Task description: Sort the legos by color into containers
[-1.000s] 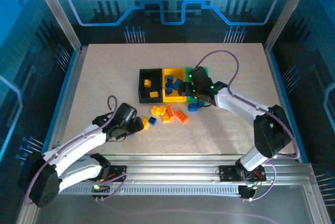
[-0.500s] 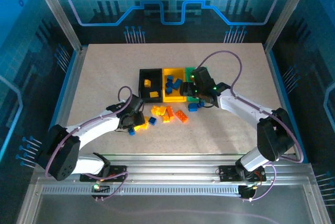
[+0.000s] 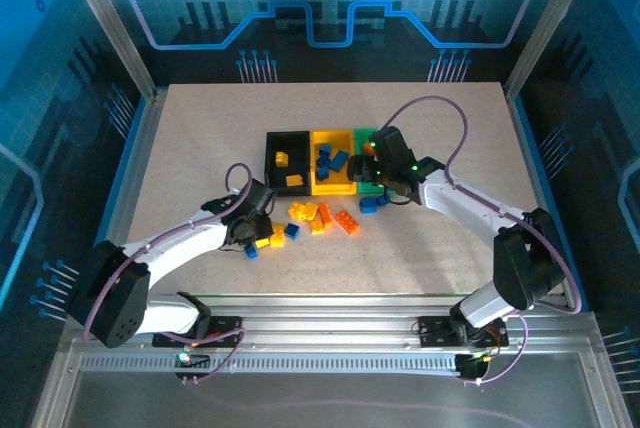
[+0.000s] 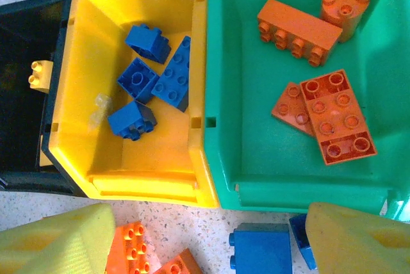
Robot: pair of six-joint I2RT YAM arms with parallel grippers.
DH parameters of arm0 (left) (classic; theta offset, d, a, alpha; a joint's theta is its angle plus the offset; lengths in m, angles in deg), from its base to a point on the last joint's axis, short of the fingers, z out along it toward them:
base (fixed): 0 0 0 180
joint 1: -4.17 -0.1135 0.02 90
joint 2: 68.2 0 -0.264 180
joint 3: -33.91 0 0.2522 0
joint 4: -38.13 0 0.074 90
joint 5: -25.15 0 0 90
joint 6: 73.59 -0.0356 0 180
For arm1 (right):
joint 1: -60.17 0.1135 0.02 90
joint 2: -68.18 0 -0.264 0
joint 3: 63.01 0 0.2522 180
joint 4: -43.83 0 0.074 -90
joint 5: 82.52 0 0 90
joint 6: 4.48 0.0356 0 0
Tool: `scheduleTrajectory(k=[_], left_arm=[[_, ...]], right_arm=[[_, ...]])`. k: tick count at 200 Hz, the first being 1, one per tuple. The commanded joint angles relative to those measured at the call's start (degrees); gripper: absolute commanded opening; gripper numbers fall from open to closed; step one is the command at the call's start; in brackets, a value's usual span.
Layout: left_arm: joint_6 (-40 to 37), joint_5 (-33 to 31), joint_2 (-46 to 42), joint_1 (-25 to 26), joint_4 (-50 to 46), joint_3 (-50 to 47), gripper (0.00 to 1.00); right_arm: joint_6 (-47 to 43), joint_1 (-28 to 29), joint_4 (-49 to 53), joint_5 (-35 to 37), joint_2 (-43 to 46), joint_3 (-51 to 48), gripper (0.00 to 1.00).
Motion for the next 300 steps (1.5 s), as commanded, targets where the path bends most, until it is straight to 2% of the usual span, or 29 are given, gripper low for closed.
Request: scheduleTrajectory(k=[1, 41, 92, 124, 129, 149, 163, 199, 231, 269, 300], left_arm=[[-0.2, -1.2, -3.1, 0.1, -2.6, 5.5, 0.26], [-2.0, -2.7, 1.4, -2.4, -1.5, 16.6, 0.25], [-6.7, -7.5, 22.0, -4.7, -0.6, 36.8, 0.26], [-7.5, -8.9, 31.4, -5.6, -2.8, 46.4, 0.26], [-7.5, -8.7, 32.5, -5.7, -3.3, 47.4, 0.29], [-7.4, -7.2, 33.7, -5.7, -4.8, 50.4, 0.56], [-7.1, -6.6, 31.3, -5.1, -3.9, 48.8, 0.69], [-4.6, -3.7, 19.2, -3.1, -2.6, 37.4, 0.80], [0.2, -1.8, 7.0, -0.3, -7.2, 22.9, 0.97], [5.8, 3.4, -4.9, 0.3, -12.3, 7.2, 0.98], [7.0, 3.5, -9.5, 2.0, -14.8, 0.5, 0.87]], right_arm=[[0.9, -0.9, -0.4, 0.1, 2.1, -1.2, 0.80], [1.2, -1.3, -0.4, 0.2, 3.0, -2.2, 0.80], [1.1, -1.4, 1.0, -0.2, 5.1, -3.4, 0.80], [0.8, -1.4, 2.0, -0.1, 7.9, -5.0, 0.80], [0.8, -1.4, 2.1, -0.1, 8.2, -5.2, 0.80], [0.7, -1.4, 2.3, -0.2, 9.7, -6.3, 0.81], [0.7, -1.4, 2.2, -0.1, 10.6, -7.1, 0.81], [1.1, -1.4, 1.1, -0.6, 11.9, -8.7, 0.82], [1.5, -1.4, -0.2, -0.8, 12.3, -10.6, 0.82], [1.9, -1.4, -1.4, -1.5, 11.1, -11.7, 0.82], [2.4, -1.4, -2.7, -2.0, 10.4, -11.7, 0.82]])
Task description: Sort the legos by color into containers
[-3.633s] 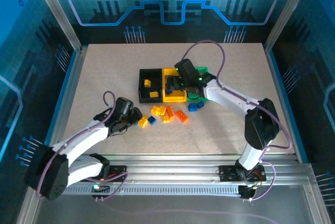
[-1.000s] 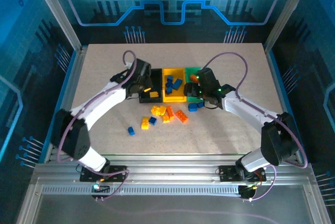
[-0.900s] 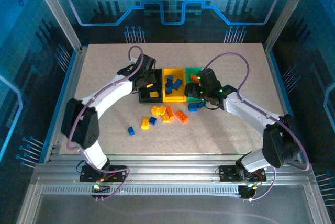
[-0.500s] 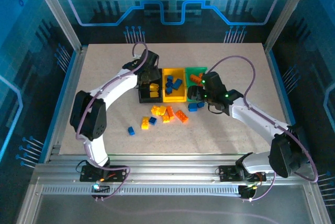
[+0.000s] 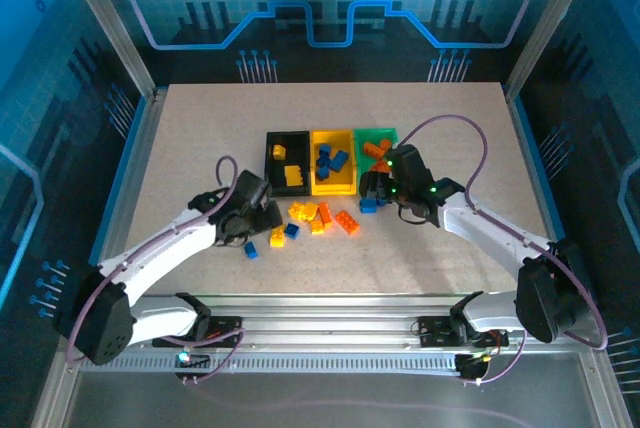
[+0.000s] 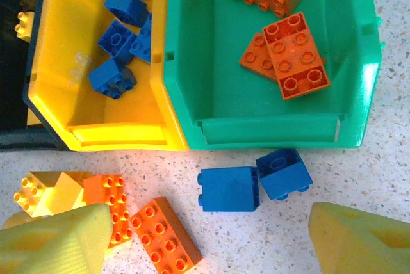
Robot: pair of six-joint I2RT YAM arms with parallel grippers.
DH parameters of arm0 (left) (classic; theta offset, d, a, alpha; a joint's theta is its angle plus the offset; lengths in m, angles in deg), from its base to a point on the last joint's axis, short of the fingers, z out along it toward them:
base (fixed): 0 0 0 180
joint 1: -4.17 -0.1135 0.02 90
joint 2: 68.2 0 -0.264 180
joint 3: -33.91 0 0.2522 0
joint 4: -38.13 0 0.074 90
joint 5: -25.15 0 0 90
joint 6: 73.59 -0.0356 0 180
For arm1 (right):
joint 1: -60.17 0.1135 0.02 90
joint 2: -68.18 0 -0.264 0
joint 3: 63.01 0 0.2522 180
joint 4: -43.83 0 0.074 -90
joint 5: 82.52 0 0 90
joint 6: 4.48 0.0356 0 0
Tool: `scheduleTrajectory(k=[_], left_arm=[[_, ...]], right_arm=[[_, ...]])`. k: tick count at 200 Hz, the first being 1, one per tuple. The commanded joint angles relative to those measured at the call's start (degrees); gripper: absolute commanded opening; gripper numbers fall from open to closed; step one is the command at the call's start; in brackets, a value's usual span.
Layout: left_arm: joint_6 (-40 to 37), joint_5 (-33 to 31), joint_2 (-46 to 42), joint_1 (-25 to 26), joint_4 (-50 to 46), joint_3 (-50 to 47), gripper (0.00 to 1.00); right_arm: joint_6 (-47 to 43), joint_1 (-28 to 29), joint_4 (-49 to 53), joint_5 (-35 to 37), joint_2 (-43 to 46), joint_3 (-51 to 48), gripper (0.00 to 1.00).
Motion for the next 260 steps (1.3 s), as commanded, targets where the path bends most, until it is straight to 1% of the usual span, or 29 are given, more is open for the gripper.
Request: scheduleTrajectory(k=[1, 4, 18, 45, 73, 91, 105, 140, 154, 164, 176, 189, 207, 228, 260], left_arm=[[2.8, 2.0, -3.3, 1.3, -3.9, -3.9, 0.86], [3.0, 2.0, -3.3, 1.3, -3.8, -4.4, 0.85], [3.8, 2.2, -2.5, 1.4, -3.2, -6.7, 0.76], [3.3, 0.8, 0.5, 1.4, 0.9, -9.9, 0.64], [2.3, -1.0, 4.8, 1.3, 5.0, -9.7, 0.60], [1.7, -1.7, 6.2, 1.3, 7.5, -9.4, 0.59], [1.2, -2.5, 7.2, 1.4, 9.0, -9.4, 0.56], [0.7, -2.5, 8.8, 1.3, 9.6, -9.1, 0.34], [0.7, -1.8, 7.2, 1.4, 8.7, -8.7, 0.25], [0.6, -1.7, 5.2, 1.7, 7.6, -8.0, 0.20], [0.3, -1.7, 3.1, 2.5, 6.3, -6.0, 0.17], [0.2, -1.9, 2.0, 3.9, 5.3, -2.8, 0.17], [-0.2, -1.4, 4.1, 5.1, 6.3, 3.8, 0.17], [-2.1, -1.4, 11.4, 6.2, 8.7, 13.8, 0.17], [-6.7, -2.7, 27.6, 6.7, 10.2, 31.2, 0.19]], right_arm=[[1.3, -0.6, -2.4, -0.6, -0.7, -0.6, 0.82], [1.4, -0.6, -2.5, -0.7, -0.7, -1.9, 0.82], [1.6, -0.6, -2.7, -0.7, -1.0, -2.1, 0.82], [1.5, -0.6, -2.5, -0.9, -1.1, -1.7, 0.82], [1.2, -0.6, -1.9, -0.7, -0.3, -1.3, 0.82], [1.0, -0.6, -1.6, -0.3, 0.4, -1.6, 0.82], [0.8, -0.7, -1.5, -0.1, 0.7, -1.7, 0.82], [0.7, -0.7, -1.1, 0.3, 1.3, -2.2, 0.82], [0.6, -0.8, -1.0, 0.5, 1.6, -2.2, 0.82], [0.7, -0.9, -1.0, 0.7, 1.7, -2.3, 0.82], [1.0, -1.1, -1.0, 0.8, 2.1, -2.4, 0.82], [1.2, -1.2, -1.1, 0.9, 2.5, -2.9, 0.82], [1.5, -1.2, -1.1, 1.4, 2.9, -3.5, 0.82], [2.0, -1.2, -0.5, 1.5, 2.9, -3.8, 0.82], [2.2, -1.3, 1.0, 1.5, 3.0, -4.0, 0.82]])
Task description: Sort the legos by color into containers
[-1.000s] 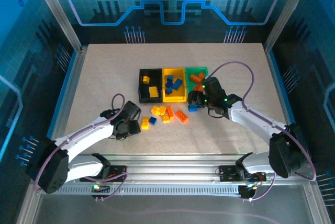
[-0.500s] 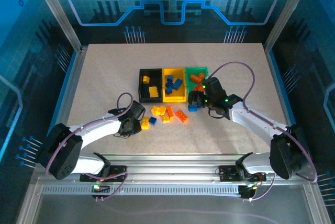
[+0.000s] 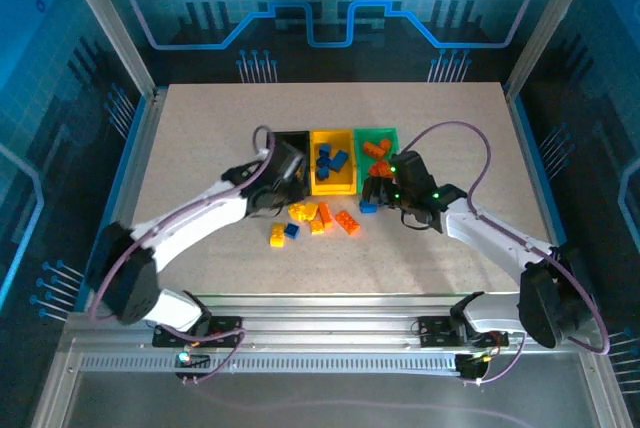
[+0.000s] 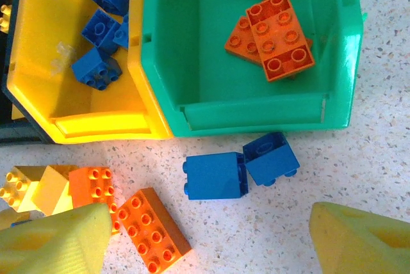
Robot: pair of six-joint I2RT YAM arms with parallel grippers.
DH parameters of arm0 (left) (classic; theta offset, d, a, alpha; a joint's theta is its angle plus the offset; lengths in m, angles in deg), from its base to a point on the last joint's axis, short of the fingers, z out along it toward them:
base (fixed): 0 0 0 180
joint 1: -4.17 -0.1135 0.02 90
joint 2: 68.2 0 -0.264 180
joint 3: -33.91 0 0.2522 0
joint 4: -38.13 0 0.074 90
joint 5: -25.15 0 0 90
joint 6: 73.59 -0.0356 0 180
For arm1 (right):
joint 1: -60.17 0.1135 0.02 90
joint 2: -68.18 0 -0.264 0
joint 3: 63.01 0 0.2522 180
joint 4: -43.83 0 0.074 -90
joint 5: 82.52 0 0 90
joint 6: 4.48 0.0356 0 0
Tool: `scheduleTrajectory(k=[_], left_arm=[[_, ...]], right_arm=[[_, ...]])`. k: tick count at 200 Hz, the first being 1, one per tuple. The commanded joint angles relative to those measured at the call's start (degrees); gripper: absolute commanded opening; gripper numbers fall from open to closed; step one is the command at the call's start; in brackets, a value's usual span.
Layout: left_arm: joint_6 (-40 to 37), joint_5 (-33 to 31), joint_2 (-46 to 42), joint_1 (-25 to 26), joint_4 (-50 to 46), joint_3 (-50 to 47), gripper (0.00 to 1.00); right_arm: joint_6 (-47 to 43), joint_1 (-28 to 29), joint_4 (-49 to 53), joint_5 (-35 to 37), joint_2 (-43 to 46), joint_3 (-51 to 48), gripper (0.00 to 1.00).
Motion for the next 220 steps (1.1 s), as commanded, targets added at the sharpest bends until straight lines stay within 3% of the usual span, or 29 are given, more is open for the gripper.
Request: scheduleTrajectory(k=[1, 49, 79, 102, 133, 168, 220], left_arm=[[-4.8, -1.3, 10.2, 0.4, 1.6, 10.1, 0.19], [-8.7, -4.5, 28.6, 0.3, -1.7, 31.9, 0.27], [-8.3, -3.6, 30.9, 0.4, -2.4, 36.6, 0.67], [-7.4, -1.6, 27.3, 0.4, -1.1, 35.9, 0.79], [-5.2, 2.5, 15.9, 0.5, 5.0, 26.2, 0.99], [-1.7, 6.6, 0.5, 0.6, 10.5, 8.4, 0.99], [3.1, 5.3, -20.9, 0.6, 9.6, -15.7, 0.99]], right_arm=[[1.1, -0.9, 1.8, 1.3, 1.3, -0.6, 0.82], [1.5, -1.1, 3.6, 1.2, 2.7, -0.7, 0.82], [0.6, -1.1, 4.6, 0.6, 3.6, -0.7, 0.83], [-0.9, -1.1, 4.4, -1.5, 4.4, -1.1, 0.83], [-6.0, 0.8, 1.7, -7.9, 3.8, -2.0, 0.78], [-11.0, 7.2, 2.4, -6.9, -2.1, 0.4, 0.73], [-15.1, 12.8, 4.4, -2.2, -15.7, 8.3, 0.66]])
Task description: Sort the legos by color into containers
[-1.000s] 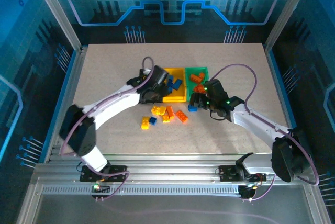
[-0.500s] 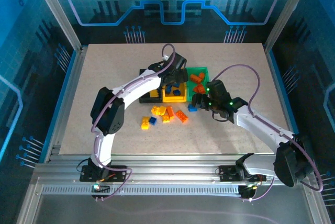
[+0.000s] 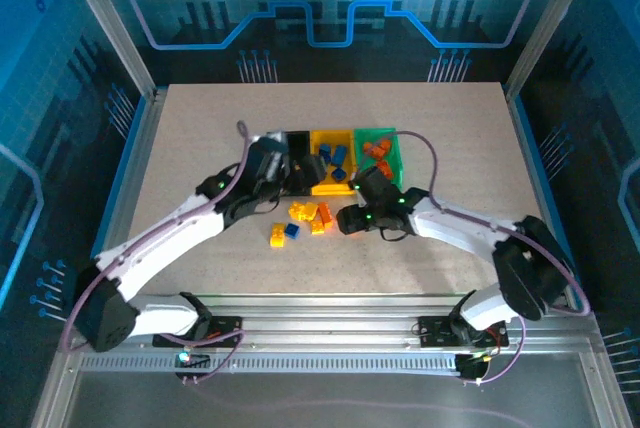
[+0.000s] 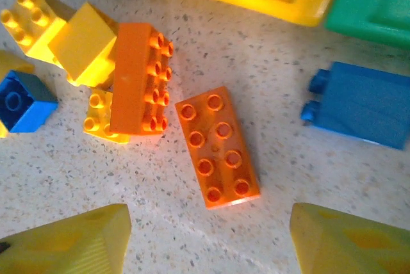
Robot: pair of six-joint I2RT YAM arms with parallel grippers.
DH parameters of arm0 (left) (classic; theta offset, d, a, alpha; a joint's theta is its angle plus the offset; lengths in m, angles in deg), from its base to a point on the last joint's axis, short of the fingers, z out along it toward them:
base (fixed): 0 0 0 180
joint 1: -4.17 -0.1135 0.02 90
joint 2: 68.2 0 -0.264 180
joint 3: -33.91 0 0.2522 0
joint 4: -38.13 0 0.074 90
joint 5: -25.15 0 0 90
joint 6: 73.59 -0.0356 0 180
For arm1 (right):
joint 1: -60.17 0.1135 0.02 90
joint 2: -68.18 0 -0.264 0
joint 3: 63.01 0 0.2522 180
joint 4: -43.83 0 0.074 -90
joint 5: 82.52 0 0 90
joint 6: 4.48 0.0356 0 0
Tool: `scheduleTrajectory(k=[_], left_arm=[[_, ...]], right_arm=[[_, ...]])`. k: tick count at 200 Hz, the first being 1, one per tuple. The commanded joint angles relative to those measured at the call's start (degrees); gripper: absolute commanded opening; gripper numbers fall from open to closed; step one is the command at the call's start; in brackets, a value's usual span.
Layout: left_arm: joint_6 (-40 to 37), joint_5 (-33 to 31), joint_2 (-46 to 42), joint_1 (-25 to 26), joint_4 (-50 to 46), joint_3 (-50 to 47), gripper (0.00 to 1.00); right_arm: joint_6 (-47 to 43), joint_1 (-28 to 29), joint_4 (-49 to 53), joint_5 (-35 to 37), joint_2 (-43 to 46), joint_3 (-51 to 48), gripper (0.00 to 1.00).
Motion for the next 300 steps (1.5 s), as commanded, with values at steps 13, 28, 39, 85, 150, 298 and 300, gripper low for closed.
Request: scheduleTrajectory(k=[13, 28, 39, 85, 150, 298, 300], left_arm=[[4.5, 0.6, -9.9, 0.3, -1.7, -11.3, 0.99], [5.2, -0.1, -13.3, 0.3, -3.5, -13.9, 0.99], [5.6, -0.7, -15.6, 0.2, -4.5, -15.7, 0.99], [6.1, -2.5, -20.6, 0.1, -7.4, -18.7, 0.99], [6.3, -3.4, -21.3, -0.4, -9.6, -19.0, 0.99], [7.7, -3.1, -21.5, -2.5, -9.9, -23.1, 0.99], [7.7, -3.0, -21.5, -2.5, -9.9, -23.1, 0.99]], right_arm=[[-4.1, 1.1, 2.6, 5.2, -7.2, 6.6, 0.64], [-4.7, 1.3, 3.9, 7.0, -10.0, 8.5, 0.59], [-4.9, 1.6, 4.8, 8.6, -11.4, 9.5, 0.55], [-4.9, 2.9, 6.4, 11.0, -15.5, 10.7, 0.56], [-3.4, 4.8, 6.7, 11.2, -19.8, 10.4, 0.56], [2.1, -5.4, 8.6, 12.1, 5.5, 8.2, 0.29], [2.2, -5.9, 8.8, 12.1, 5.0, 8.8, 0.29]])
